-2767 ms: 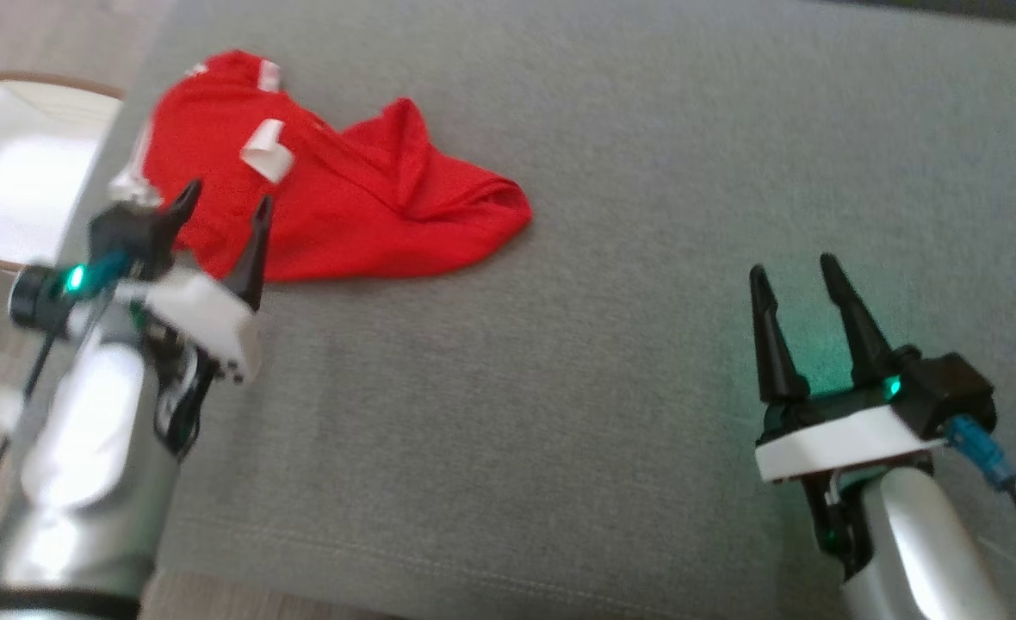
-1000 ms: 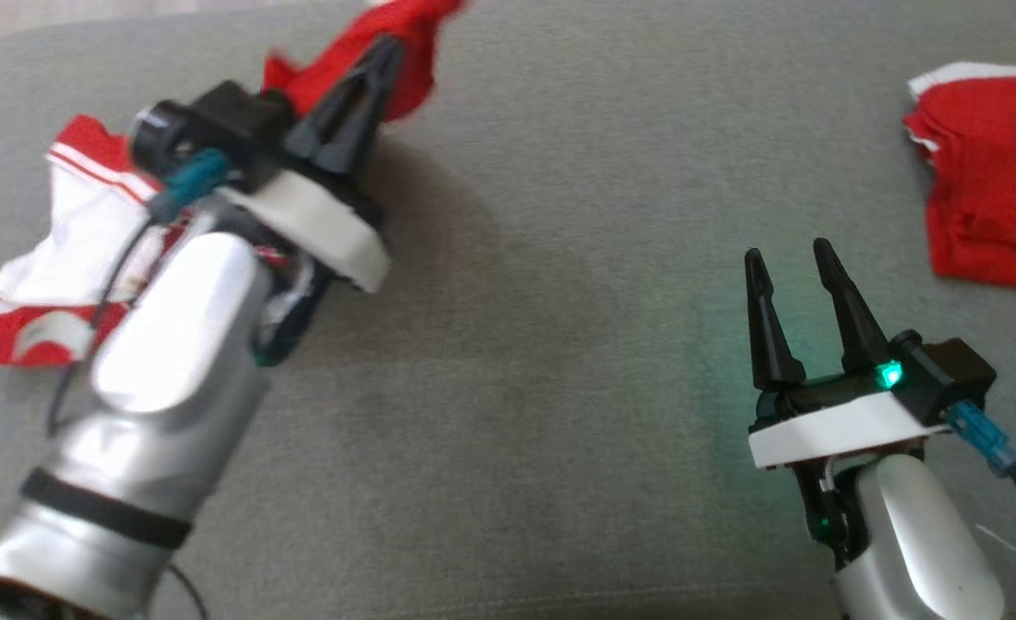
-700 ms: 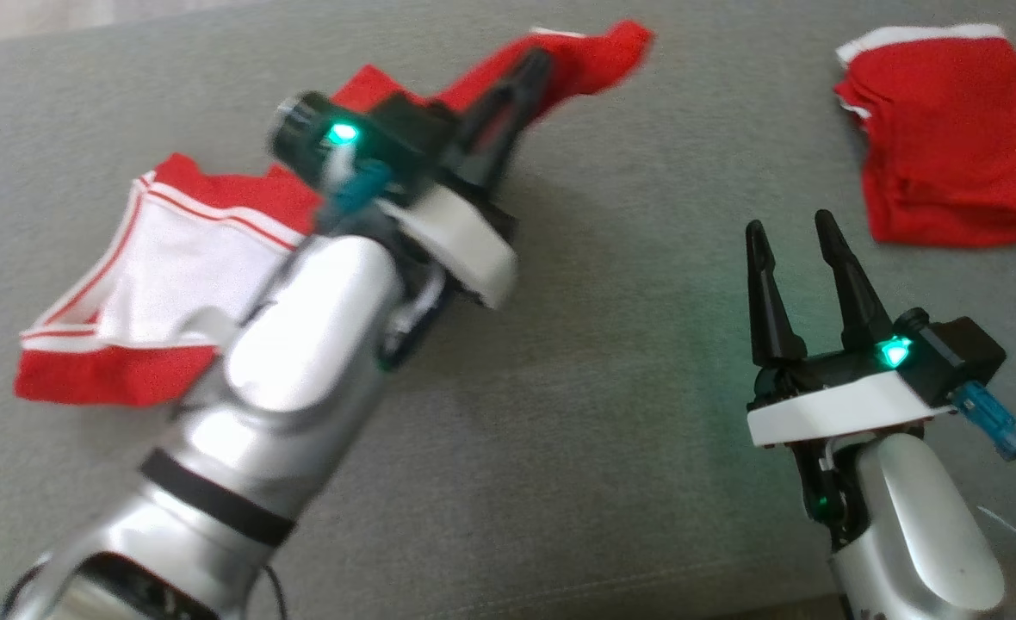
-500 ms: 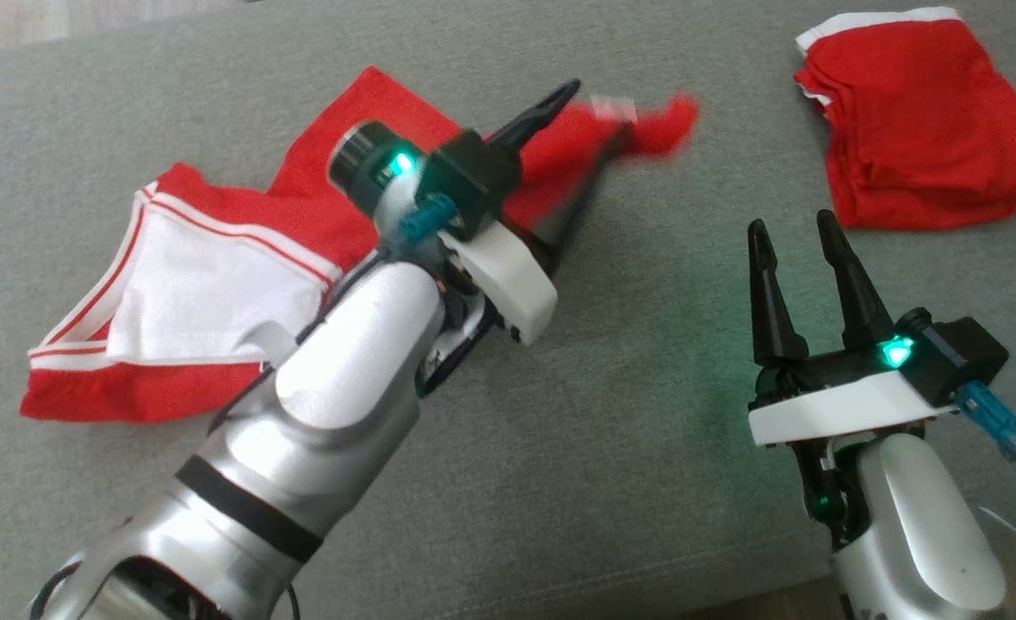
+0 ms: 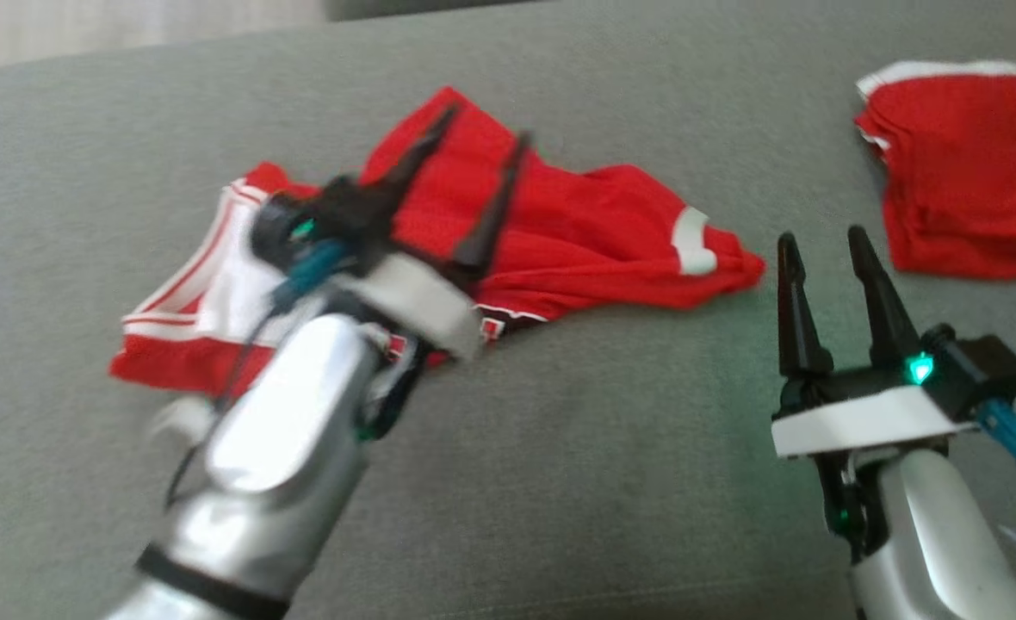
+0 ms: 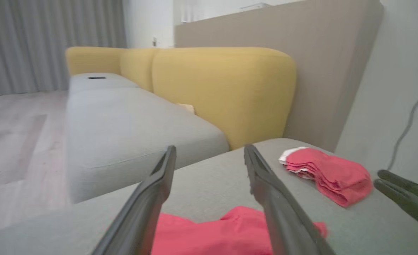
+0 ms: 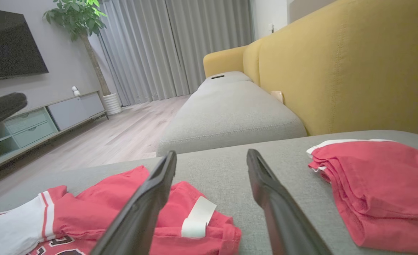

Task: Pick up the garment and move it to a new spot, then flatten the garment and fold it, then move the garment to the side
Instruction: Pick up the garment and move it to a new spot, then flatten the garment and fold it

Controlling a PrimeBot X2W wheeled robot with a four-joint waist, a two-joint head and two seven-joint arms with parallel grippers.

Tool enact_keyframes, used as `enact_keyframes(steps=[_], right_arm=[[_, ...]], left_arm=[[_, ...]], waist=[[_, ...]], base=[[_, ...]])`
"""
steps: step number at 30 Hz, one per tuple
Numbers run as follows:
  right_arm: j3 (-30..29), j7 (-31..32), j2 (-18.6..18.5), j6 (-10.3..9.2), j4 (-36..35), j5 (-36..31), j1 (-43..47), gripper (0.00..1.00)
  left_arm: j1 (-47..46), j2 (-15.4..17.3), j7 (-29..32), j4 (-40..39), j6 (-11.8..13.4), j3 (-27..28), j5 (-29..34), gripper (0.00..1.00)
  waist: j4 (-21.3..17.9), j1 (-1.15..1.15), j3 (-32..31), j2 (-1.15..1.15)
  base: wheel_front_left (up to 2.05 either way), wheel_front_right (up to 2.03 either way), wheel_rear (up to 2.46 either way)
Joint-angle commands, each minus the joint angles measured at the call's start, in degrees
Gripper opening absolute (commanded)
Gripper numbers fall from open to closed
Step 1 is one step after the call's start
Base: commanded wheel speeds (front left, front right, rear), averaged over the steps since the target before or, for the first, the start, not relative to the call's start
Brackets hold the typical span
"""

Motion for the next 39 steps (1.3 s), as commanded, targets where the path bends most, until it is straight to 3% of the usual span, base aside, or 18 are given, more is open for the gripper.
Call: enact_keyframes(steps=[1,9,18,27,32,39], right_arm=[[1.0,-0.6,0.2,-0.05,-1.9,-0.6,0.3,1.0],[1.2,-0.6,0.2,-0.05,-1.8,-1.4,2.4,1.0],[2.6,-0.6,0.2,-0.05,-1.3,-0.9,3.6,1.0],[3.7,-0.6,0.2,-0.05,-0.9,-1.7,3.3,1.0],[7.5,-0.1,-0.6,-0.05,0.2,-3.1,1.8,1.0],[12.5,6.1,-6.8,-0.05,6.9,-4.9,-3.7,1.0]], left_arm=[[0.4,2.0,-0.3,-2.9,0.5,3.6,0.4,1.0],[14.3,5.1,-0.3,-11.8,1.2,15.7,2.9,1.0],[25.8,1.3,-0.3,-16.9,-1.1,23.8,5.4,1.0],[26.8,-0.9,-0.3,-18.0,-3.6,25.5,7.6,1.0],[25.9,-1.3,-0.3,-18.0,-4.5,25.2,8.0,1.0],[25.0,-1.4,-0.3,-18.1,-4.1,23.4,6.2,1.0]], waist=[[2.2,0.0,-1.9,0.0],[5.7,0.0,-4.7,0.0],[6.2,0.0,-6.0,0.0],[6.8,0.0,-5.5,0.0],[8.8,0.0,-4.3,0.0],[13.0,0.0,-1.2,0.0]], base=[[0.0,0.0,0.0],[0.0,0.0,0.0],[0.0,0.0,0.0],[0.0,0.0,0.0],[0.0,0.0,0.0],[0.0,0.0,0.0]])
